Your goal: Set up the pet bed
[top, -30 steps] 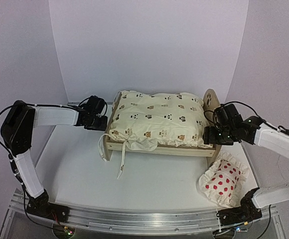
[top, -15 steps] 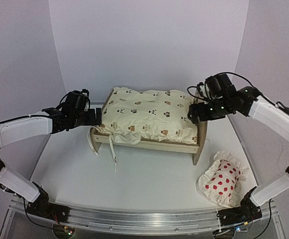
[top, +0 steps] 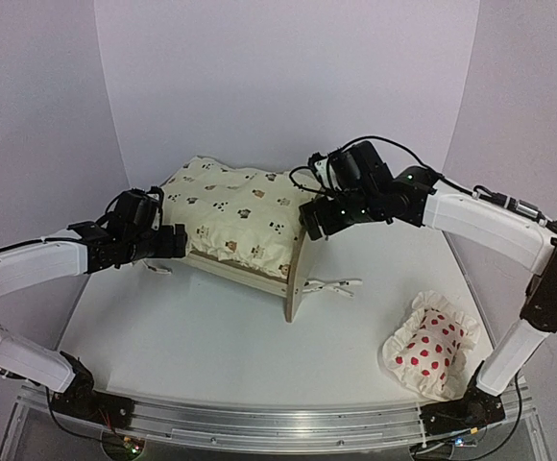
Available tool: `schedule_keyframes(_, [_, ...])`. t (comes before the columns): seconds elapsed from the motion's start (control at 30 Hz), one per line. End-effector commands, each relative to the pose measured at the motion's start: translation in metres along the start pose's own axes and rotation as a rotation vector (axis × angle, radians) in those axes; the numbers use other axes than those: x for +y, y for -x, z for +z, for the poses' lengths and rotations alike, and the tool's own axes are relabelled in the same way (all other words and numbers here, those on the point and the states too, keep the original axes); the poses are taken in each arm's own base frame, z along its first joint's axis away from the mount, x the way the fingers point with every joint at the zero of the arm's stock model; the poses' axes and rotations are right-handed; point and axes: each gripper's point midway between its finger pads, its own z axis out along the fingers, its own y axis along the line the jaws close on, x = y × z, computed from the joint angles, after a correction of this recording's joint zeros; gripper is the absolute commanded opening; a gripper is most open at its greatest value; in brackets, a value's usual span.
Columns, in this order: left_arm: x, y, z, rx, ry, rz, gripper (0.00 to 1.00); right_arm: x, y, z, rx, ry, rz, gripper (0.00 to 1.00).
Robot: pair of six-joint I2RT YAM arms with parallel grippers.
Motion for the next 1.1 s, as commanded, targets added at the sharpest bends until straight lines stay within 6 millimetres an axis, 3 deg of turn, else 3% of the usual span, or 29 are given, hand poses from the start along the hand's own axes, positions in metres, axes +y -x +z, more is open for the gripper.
schedule_keyframes(0.0, [-0.008,0.021,-0.015,-0.065,-0.054,0.010,0.85,-0.011,-0.012,-0.002,-0.023,-0.038,0.179,0.98])
schedule_keyframes(0.07, [-0.037,0.020,-0.016,-0.043,-0.206,0.038,0.79,-0.006,-0.015,-0.002,-0.017,-0.010,0.207,0.98])
schedule_keyframes(0.13, [-0.048,0.019,-0.014,-0.024,-0.236,0.043,0.75,-0.005,-0.018,-0.004,-0.012,0.001,0.220,0.98])
schedule_keyframes(0.3, [-0.052,0.019,-0.010,-0.022,-0.218,0.038,0.74,0.012,-0.047,-0.002,0.067,0.099,0.317,0.94])
schedule_keyframes(0.5, [-0.065,0.015,-0.006,-0.007,-0.245,0.035,0.70,0.072,-0.074,0.009,0.182,0.247,0.324,0.85])
schedule_keyframes(0.6, [-0.068,0.014,-0.003,0.002,-0.237,0.038,0.69,0.086,-0.085,0.013,0.210,0.249,0.300,0.84])
schedule_keyframes(0.77, [-0.072,0.012,-0.001,0.011,-0.225,0.046,0.68,0.071,-0.104,0.016,0.220,0.168,0.258,0.84])
schedule_keyframes(0.93, [-0.073,0.015,-0.003,0.012,-0.216,0.050,0.68,0.025,-0.116,0.011,0.193,0.015,0.174,0.80])
schedule_keyframes(1.07, [-0.071,0.019,-0.006,0.014,-0.201,0.057,0.68,-0.031,-0.135,0.006,0.221,-0.031,0.276,0.77])
